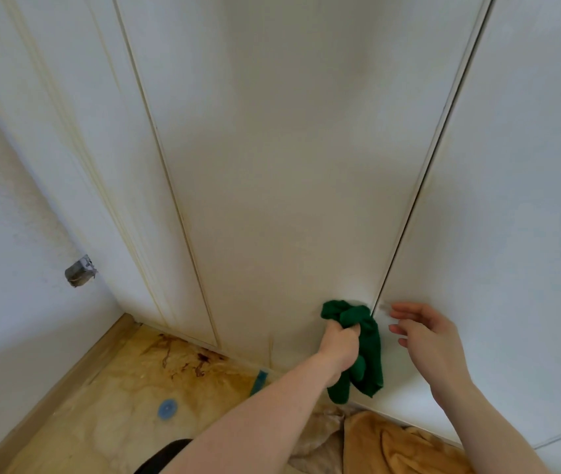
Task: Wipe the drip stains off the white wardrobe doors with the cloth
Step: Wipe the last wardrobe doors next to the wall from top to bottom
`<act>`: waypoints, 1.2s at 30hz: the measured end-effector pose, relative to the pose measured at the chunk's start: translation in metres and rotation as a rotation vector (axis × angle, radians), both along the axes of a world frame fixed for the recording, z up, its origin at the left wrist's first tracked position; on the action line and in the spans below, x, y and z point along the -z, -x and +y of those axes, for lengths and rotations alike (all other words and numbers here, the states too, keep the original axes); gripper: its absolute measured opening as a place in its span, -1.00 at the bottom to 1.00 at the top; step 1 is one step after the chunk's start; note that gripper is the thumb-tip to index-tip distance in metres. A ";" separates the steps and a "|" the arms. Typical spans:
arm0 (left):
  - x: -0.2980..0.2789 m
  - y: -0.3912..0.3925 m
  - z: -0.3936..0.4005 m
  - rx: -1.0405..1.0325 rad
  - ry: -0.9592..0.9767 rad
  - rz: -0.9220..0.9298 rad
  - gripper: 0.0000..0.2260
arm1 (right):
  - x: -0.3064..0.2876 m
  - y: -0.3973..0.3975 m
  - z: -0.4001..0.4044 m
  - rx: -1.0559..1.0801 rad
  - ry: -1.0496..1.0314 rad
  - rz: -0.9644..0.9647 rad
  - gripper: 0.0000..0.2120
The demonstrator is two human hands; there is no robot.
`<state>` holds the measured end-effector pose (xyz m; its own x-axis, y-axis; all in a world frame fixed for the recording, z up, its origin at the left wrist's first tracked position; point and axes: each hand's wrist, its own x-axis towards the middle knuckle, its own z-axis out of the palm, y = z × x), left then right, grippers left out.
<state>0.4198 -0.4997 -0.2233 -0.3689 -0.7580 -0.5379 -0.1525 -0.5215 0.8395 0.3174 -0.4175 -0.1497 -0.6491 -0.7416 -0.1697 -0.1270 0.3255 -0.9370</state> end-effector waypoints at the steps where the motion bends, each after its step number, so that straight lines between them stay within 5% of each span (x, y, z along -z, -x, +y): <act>1: 0.000 -0.001 0.000 -0.008 0.000 0.000 -0.63 | -0.001 -0.001 -0.001 -0.003 0.003 -0.005 -0.70; 16: -0.067 -0.131 -0.082 -0.763 0.239 0.192 -0.62 | -0.003 -0.053 -0.034 -0.065 0.039 -0.057 -0.67; 27: -0.050 -0.160 -0.102 -0.686 0.464 -0.106 -0.51 | -0.001 -0.059 -0.044 -0.082 0.021 -0.047 -0.67; 36: -0.022 -0.094 -0.079 -0.666 0.228 -0.128 -0.37 | 0.000 -0.019 -0.018 -0.032 0.015 -0.019 -0.68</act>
<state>0.5142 -0.5783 -0.2017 0.2670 -0.8990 -0.3470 0.0324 -0.3515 0.9356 0.3361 -0.4360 -0.1493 -0.6213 -0.7647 -0.1710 -0.1190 0.3078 -0.9440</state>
